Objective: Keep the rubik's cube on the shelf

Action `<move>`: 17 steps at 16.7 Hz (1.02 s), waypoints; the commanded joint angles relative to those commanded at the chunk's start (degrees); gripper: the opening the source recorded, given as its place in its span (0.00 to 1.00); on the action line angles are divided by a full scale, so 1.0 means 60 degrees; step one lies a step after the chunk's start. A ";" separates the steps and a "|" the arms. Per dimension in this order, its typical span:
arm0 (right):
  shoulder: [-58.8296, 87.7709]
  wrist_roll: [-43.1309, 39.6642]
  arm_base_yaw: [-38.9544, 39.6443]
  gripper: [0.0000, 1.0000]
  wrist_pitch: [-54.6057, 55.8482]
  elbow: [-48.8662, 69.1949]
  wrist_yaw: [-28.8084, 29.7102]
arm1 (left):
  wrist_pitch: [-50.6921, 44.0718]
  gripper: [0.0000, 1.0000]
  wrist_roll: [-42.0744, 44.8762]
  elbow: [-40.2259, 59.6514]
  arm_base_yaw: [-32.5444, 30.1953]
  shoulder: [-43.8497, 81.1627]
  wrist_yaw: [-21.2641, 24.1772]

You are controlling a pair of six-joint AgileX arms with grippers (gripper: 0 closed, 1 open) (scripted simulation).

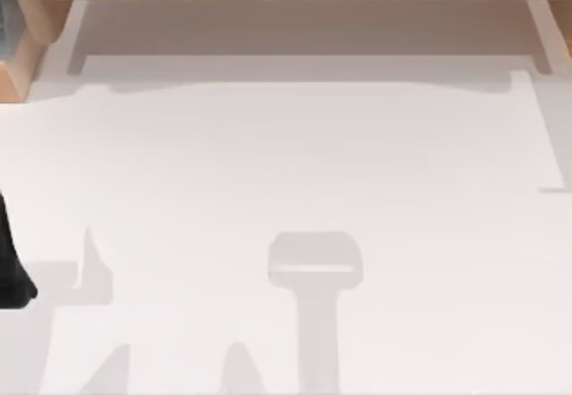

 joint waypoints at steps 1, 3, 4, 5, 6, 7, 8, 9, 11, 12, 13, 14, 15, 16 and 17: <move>0.0000 0.0000 0.0000 0.60 0.0000 0.0000 0.0000 | 0.0000 1.00 0.0000 0.0000 0.0000 0.0000 0.0000; 0.0000 0.0000 0.0000 0.75 0.0000 0.0000 0.0000 | 0.0000 1.00 0.0000 0.0000 0.0000 0.0000 0.0000; 0.0000 0.0000 0.0000 0.83 0.0000 0.0000 0.0000 | 0.0000 1.00 0.0000 0.0000 0.0000 0.0000 0.0000; 0.0000 0.0000 0.0000 0.90 0.0000 0.0000 0.0000 | 0.0000 1.00 0.0000 0.0000 0.0000 0.0000 0.0000; 0.0000 0.0000 0.0000 0.98 0.0000 0.0000 0.0000 | 0.0000 1.00 0.0000 0.0000 0.0000 0.0000 0.0000; 0.0000 0.0000 0.0000 1.00 0.0000 0.0000 0.0000 | 0.0000 1.00 0.0000 0.0000 0.0000 0.0000 0.0000; 0.0000 0.0000 0.0000 1.00 0.0000 0.0000 0.0000 | 0.0000 1.00 0.0000 0.0000 0.0000 0.0000 0.0000; 0.0000 0.0000 0.0000 1.00 0.0000 0.0000 0.0000 | 0.0000 1.00 0.0000 0.0000 0.0000 0.0000 0.0000; 0.0000 0.0000 0.0000 1.00 0.0000 0.0000 0.0000 | 0.0000 1.00 0.0000 0.0000 0.0000 0.0000 0.0000; 0.0000 0.0000 0.0000 1.00 0.0000 0.0000 0.0000 | 0.0000 1.00 0.0000 0.0000 0.0000 0.0000 0.0000; 0.0000 0.0000 0.0000 1.00 0.0000 0.0000 0.0000 | 0.0000 1.00 0.0000 0.0000 0.0000 0.0000 0.0000; 0.0000 0.0000 0.0000 1.00 0.0000 0.0000 0.0000 | 0.0000 1.00 0.0000 0.0000 0.0000 0.0000 0.0000; 0.0003 0.0000 0.0015 1.00 -0.0002 0.0011 0.0002 | 0.0000 1.00 0.0000 0.0000 0.0000 0.0000 0.0000; -0.0007 0.0000 -0.0010 1.00 0.0021 -0.0022 -0.0024 | 0.0000 1.00 0.0000 0.0000 0.0000 0.0000 0.0000; -0.0037 0.0000 -0.0090 1.00 0.0094 -0.0122 -0.0104 | 0.0000 1.00 0.0000 0.0000 0.0000 0.0000 0.0000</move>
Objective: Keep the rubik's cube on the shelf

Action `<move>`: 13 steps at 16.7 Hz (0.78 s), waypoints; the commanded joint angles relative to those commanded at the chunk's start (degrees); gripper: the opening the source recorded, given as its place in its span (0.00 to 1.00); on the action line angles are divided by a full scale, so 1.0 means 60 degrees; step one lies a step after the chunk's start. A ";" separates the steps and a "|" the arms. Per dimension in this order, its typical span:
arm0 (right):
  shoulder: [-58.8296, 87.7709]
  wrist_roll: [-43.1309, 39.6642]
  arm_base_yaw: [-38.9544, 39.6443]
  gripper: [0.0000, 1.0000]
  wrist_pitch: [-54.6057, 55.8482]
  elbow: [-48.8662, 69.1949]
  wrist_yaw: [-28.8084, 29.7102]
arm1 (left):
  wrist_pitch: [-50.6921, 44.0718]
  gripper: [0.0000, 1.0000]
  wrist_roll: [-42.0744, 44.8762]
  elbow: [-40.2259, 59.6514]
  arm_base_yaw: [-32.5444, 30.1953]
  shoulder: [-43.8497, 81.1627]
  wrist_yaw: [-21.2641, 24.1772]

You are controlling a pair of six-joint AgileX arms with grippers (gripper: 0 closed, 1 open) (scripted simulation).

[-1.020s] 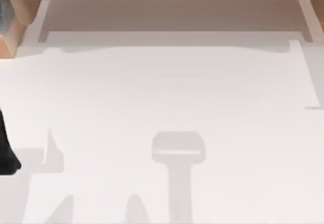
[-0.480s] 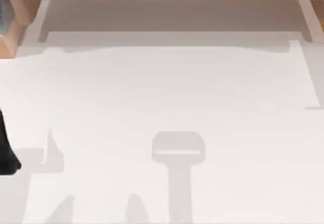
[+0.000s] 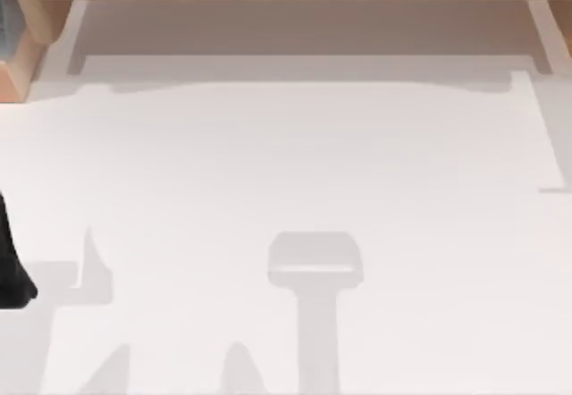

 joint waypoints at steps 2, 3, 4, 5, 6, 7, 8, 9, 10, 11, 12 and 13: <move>-0.0084 0.0001 -0.0222 1.00 0.0203 -0.0282 -0.0223 | 0.0000 1.00 0.0000 0.0000 0.0000 0.0000 0.0000; -0.0119 0.0003 -0.0314 1.00 0.0286 -0.0398 -0.0315 | 0.0000 1.00 0.0000 0.0000 0.0000 0.0000 0.0000; -0.0136 0.0004 -0.0358 1.00 0.0326 -0.0455 -0.0360 | 0.0000 1.00 0.0000 0.0000 0.0000 0.0000 0.0000; -0.0136 0.0004 -0.0360 1.00 0.0328 -0.0457 -0.0362 | 0.0000 1.00 0.0000 0.0000 0.0000 0.0000 0.0000; -0.0136 0.0004 -0.0360 1.00 0.0328 -0.0457 -0.0362 | 0.0000 1.00 0.0000 0.0000 0.0000 0.0000 0.0000; -0.0095 0.0004 -0.0317 1.00 0.0308 -0.0426 -0.0343 | 0.0000 1.00 0.0000 0.0000 0.0000 0.0000 0.0000; -0.0095 0.0004 -0.0317 1.00 0.0308 -0.0426 -0.0343 | 0.0000 1.00 0.0000 0.0000 0.0000 0.0000 0.0000; -0.0093 0.0046 -0.0371 1.00 0.0220 -0.0363 -0.0285 | 0.0000 1.00 0.0000 0.0000 0.0000 0.0000 0.0000; -0.0089 0.0135 -0.0474 1.00 0.0042 -0.0234 -0.0167 | 0.0000 1.00 0.0000 0.0000 0.0000 0.0000 0.0000; -0.0082 0.0272 -0.0619 1.00 -0.0229 -0.0037 0.0007 | 0.0000 1.00 0.0000 0.0000 0.0000 0.0000 0.0000; -0.0071 0.0462 -0.0794 1.00 -0.0602 0.0233 0.0237 | 0.0000 1.00 0.0000 0.0000 0.0000 0.0000 0.0000; -0.0052 0.0712 -0.0986 1.00 -0.1089 0.0583 0.0514 | 0.0000 1.00 0.0000 0.0000 0.0000 0.0000 0.0000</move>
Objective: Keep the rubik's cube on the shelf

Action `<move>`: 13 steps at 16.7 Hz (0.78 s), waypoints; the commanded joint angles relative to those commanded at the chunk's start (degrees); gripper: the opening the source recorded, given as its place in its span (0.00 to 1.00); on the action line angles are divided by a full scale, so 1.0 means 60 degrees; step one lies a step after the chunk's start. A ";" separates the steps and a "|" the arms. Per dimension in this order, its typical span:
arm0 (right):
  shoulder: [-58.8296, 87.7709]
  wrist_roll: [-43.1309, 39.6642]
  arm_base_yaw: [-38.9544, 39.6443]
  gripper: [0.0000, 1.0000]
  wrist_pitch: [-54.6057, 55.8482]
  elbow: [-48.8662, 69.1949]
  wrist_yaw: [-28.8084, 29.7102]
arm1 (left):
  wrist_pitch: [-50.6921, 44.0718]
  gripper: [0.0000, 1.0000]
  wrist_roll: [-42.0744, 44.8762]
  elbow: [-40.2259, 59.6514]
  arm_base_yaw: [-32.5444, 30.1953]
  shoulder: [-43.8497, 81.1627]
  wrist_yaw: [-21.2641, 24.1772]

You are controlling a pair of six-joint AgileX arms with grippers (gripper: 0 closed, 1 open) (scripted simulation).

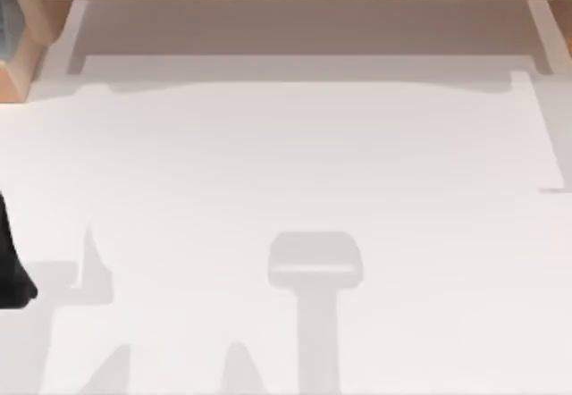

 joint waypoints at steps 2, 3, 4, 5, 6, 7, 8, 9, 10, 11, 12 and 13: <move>0.0060 0.0621 -0.0383 1.00 -0.1226 0.0875 0.0630 | 0.0000 1.00 0.0000 0.0000 0.0000 0.0000 0.0000; 0.0099 0.0986 -0.0561 1.00 -0.1957 0.1396 0.0973 | 0.0000 1.00 0.0000 0.0000 0.0000 0.0000 0.0000; 0.0141 0.1390 -0.0716 1.00 -0.2773 0.1981 0.1329 | 0.0000 1.00 0.0000 0.0000 0.0000 0.0000 0.0000; 0.0184 0.1828 -0.0842 1.00 -0.3662 0.2623 0.1691 | 0.0000 1.00 0.0000 0.0000 0.0000 0.0000 0.0000; 0.0229 0.2293 -0.0938 1.00 -0.4605 0.3309 0.2057 | 0.0000 1.00 0.0000 0.0000 0.0000 0.0000 0.0000; 0.0280 0.2782 -0.1002 1.00 -0.5599 0.4036 0.2423 | 0.0000 1.00 0.0000 0.0000 0.0000 0.0000 0.0000; 0.0339 0.3292 -0.1030 1.00 -0.6639 0.4800 0.2788 | 0.0000 1.00 0.0000 0.0000 0.0000 0.0000 0.0000; 0.0416 0.3823 -0.1001 1.00 -0.7731 0.5604 0.3141 | 0.0000 1.00 0.0000 0.0000 0.0000 0.0000 0.0000; 0.0507 0.4362 -0.0925 1.00 -0.8855 0.6434 0.3478 | 0.0000 1.00 0.0000 0.0000 0.0000 0.0000 0.0000; 0.0610 0.4903 -0.0807 1.00 -1.0003 0.7284 0.3797 | 0.0000 1.00 0.0000 0.0000 0.0000 0.0000 0.0000; 0.0723 0.5444 -0.0652 1.00 -1.1169 0.8149 0.4095 | 0.0000 1.00 0.0000 0.0000 0.0000 0.0000 0.0000; 0.0845 0.5981 -0.0462 1.00 -1.2352 0.9021 0.4371 | 0.0000 1.00 0.0000 0.0000 0.0000 0.0000 0.0000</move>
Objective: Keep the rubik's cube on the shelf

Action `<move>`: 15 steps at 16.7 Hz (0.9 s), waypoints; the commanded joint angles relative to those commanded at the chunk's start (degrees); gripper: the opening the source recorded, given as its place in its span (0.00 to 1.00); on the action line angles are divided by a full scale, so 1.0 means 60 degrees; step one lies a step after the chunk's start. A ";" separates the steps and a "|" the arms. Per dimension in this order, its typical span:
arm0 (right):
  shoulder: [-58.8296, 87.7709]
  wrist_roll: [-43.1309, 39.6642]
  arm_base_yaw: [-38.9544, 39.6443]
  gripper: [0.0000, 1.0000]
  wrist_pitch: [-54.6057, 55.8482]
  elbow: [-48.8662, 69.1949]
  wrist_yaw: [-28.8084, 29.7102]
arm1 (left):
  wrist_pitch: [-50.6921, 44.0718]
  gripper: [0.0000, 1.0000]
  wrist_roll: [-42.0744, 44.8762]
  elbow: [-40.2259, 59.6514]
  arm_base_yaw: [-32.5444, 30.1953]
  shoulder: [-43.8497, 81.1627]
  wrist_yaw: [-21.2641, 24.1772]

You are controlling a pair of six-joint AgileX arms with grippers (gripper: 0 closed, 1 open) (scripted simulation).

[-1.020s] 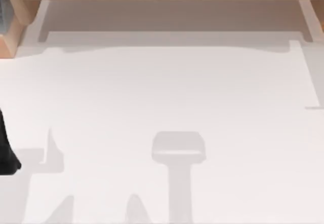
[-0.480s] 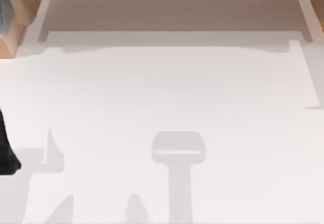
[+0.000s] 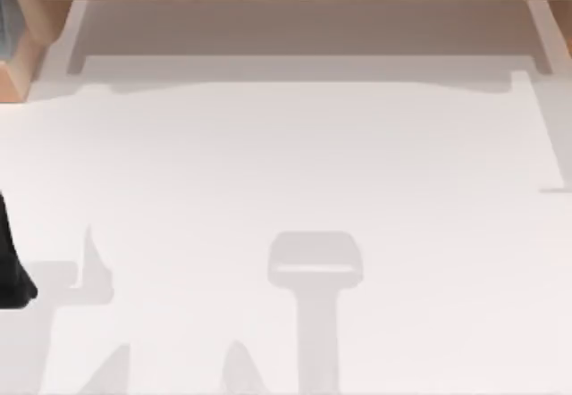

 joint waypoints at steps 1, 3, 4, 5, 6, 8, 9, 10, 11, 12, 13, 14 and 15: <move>0.0129 0.0523 0.0231 1.00 -0.1198 0.0864 0.0246 | 0.0000 1.00 0.0000 0.0000 0.0000 0.0000 0.0000; 0.0399 0.1520 0.0782 1.00 -0.3602 0.2543 0.0670 | 0.0000 1.00 0.0000 0.0000 0.0000 0.0000 0.0000; 0.0545 0.1986 0.1097 1.00 -0.4791 0.3345 0.0848 | 0.0000 1.00 0.0000 0.0000 0.0000 0.0000 0.0000; 0.0699 0.2421 0.1436 1.00 -0.5952 0.4106 0.0999 | 0.0000 1.00 0.0000 0.0000 0.0000 0.0000 0.0000; 0.0861 0.2817 0.1791 1.00 -0.7066 0.4813 0.1114 | 0.0000 1.00 0.0000 0.0000 0.0000 0.0000 0.0000; 0.1188 0.3495 0.2515 1.00 -0.9145 0.6063 0.1257 | 0.0000 1.00 0.0000 0.0000 0.0000 0.0000 0.0000; 0.1349 0.3773 0.2873 1.00 -1.0097 0.6598 0.1286 | 0.0000 1.00 0.0000 0.0000 0.0000 0.0000 0.0000; 0.1506 0.4001 0.3216 1.00 -1.0961 0.7049 0.1284 | 0.0000 1.00 0.0000 0.0000 0.0000 0.0000 0.0000; 0.1657 0.4189 0.3535 1.00 -1.1736 0.7424 0.1263 | 0.0000 1.00 0.0000 0.0000 0.0000 0.0000 0.0000; 0.1806 0.4344 0.3822 1.00 -1.2426 0.7734 0.1230 | 0.0000 1.00 0.0000 0.0000 0.0000 0.0000 0.0000; 0.1954 0.4470 0.4072 1.00 -1.3026 0.7981 0.1190 | 0.0000 1.00 0.0000 0.0000 0.0000 0.0000 0.0000; 0.2102 0.4569 0.4278 1.00 -1.3534 0.8167 0.1146 | 0.0000 1.00 0.0000 0.0000 0.0000 0.0000 0.0000; 0.2251 0.4638 0.4416 1.00 -1.3914 0.8280 0.1105 | 0.0000 1.00 0.0000 0.0000 0.0000 0.0000 0.0000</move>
